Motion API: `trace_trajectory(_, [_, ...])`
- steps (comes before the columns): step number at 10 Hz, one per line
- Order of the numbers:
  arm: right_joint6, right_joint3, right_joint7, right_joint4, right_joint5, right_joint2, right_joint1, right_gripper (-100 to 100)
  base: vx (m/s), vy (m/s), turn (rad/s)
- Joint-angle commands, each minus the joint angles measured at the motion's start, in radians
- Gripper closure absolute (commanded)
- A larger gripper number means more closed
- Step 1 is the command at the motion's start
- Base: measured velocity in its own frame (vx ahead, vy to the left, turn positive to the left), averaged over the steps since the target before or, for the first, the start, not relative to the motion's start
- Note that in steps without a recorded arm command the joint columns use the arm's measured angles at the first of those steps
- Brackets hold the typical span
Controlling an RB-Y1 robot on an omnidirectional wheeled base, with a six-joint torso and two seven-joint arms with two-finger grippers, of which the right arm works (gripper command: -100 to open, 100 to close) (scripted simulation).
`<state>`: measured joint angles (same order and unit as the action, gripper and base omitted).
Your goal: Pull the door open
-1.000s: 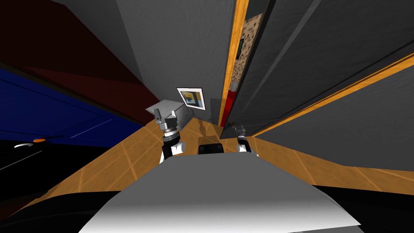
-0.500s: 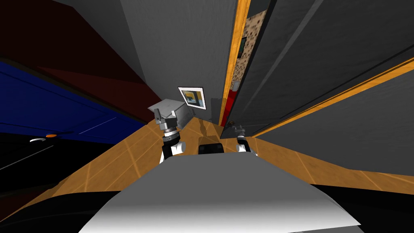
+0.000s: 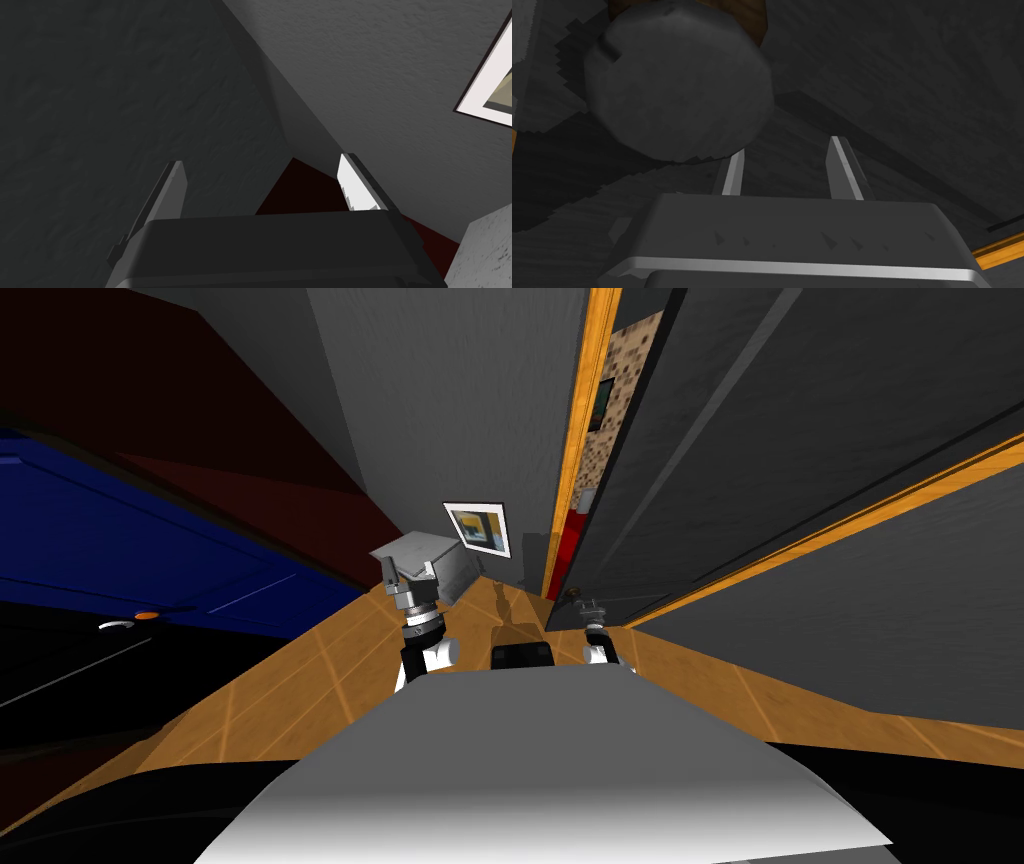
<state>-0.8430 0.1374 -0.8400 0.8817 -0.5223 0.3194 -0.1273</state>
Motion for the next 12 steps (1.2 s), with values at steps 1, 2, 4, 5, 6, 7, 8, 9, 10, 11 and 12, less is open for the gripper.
trace_trajectory(1, [0.007, 0.022, -0.001, 0.05, 0.006, -0.02, -0.013, -100, -0.027, -0.007, 0.016])
trace_trajectory(2, [0.006, 0.032, -0.041, 0.058, -0.011, -0.019, -0.015, -100, -0.04, -0.009, 0.046])
trace_trajectory(4, [0.006, 0.032, -0.041, 0.058, -0.011, -0.019, -0.015, -100, -0.035, -0.008, 0.038])
trace_trajectory(5, [0.006, 0.032, -0.041, 0.058, -0.011, -0.019, -0.015, -100, 0.002, -0.019, 0.002])
trace_trajectory(6, [0.006, 0.032, -0.041, 0.058, -0.011, -0.019, -0.015, -100, 0.003, -0.014, -0.02])
trace_trajectory(7, [0.006, 0.043, -0.081, 0.061, -0.029, -0.018, -0.018, -100, -0.049, -0.008, 0.061])
trace_trajectory(8, [0.006, 0.043, -0.081, 0.061, -0.029, -0.018, -0.018, -100, -0.047, 0.004, 0.084])
trace_trajectory(9, [0.006, 0.043, -0.081, 0.061, -0.029, -0.018, -0.018, -100, -0.012, 0.002, 0.02])
trace_trajectory(10, [0.006, 0.054, -0.122, 0.064, -0.046, -0.017, -0.02, -100, -0.04, -0.015, 0.067])
trace_trajectory(11, [0.006, 0.054, -0.122, 0.064, -0.046, -0.017, -0.02, -100, -0.039, -0.025, 0.051])
trace_trajectory(12, [0.005, 0.064, -0.162, 0.067, -0.062, -0.016, -0.022, -100, -0.05, -0.034, 0.069])
